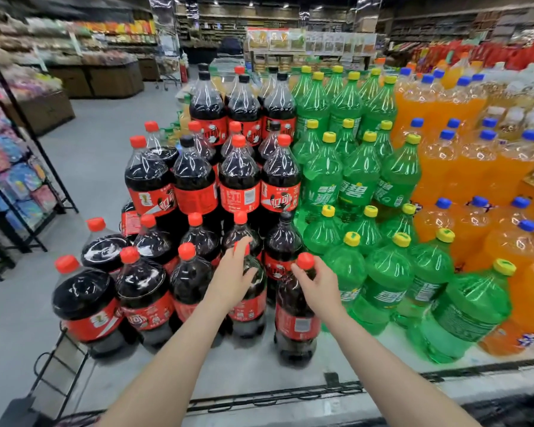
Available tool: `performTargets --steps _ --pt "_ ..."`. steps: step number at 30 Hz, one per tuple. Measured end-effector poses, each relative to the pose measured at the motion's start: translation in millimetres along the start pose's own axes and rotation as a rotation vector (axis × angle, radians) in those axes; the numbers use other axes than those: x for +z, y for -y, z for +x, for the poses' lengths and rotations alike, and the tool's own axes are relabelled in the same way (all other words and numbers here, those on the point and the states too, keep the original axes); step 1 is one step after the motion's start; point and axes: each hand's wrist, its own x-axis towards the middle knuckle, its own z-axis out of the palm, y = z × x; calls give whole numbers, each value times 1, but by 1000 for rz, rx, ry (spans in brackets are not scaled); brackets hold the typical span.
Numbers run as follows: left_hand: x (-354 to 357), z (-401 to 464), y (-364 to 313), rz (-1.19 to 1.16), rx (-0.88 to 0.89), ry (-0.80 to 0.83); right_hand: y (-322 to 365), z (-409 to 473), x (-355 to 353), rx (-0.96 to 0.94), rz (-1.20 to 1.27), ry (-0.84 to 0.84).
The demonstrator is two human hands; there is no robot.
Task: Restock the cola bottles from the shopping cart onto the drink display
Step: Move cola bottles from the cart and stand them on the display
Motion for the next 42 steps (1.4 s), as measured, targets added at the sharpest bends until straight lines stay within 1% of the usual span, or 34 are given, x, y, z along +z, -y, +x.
performTargets --steps 3,7,11,15,17,18,20,21,23,25,27,32,34,37,42 --pt "0 0 2 8 14 -8 -3 13 14 -12 6 -43" --pt "1 1 4 33 3 2 -6 28 28 -34 -19 -37" --pt "2 0 5 27 2 -1 -10 35 28 -55 -38 -13" --pt "0 0 4 23 0 25 -5 38 22 -10 -150 106" --pt "-3 1 1 45 -19 40 0 41 13 23 -238 214" --pt "-6 2 -2 100 -16 22 4 41 7 45 -280 270" --pt "-9 6 -9 254 63 -63 14 36 -11 73 -335 357" --pt "-10 9 -16 286 128 -109 18 31 -21 77 -366 384" --pt "-9 11 -38 224 284 -153 22 15 -46 91 -429 406" --pt "-4 7 -66 64 432 -75 26 -7 -75 137 -471 404" --pt "12 -1 -89 -35 499 66 24 -31 -106 200 -511 402" --pt "75 -30 -127 -120 517 355 -4 -104 -185 445 -583 437" --pt "100 -45 -142 -144 548 457 -15 -137 -215 500 -603 396" --pt "134 -69 -171 -136 549 597 -29 -185 -255 570 -593 299" --pt "199 -118 -231 -168 598 786 -62 -268 -320 716 -557 144"
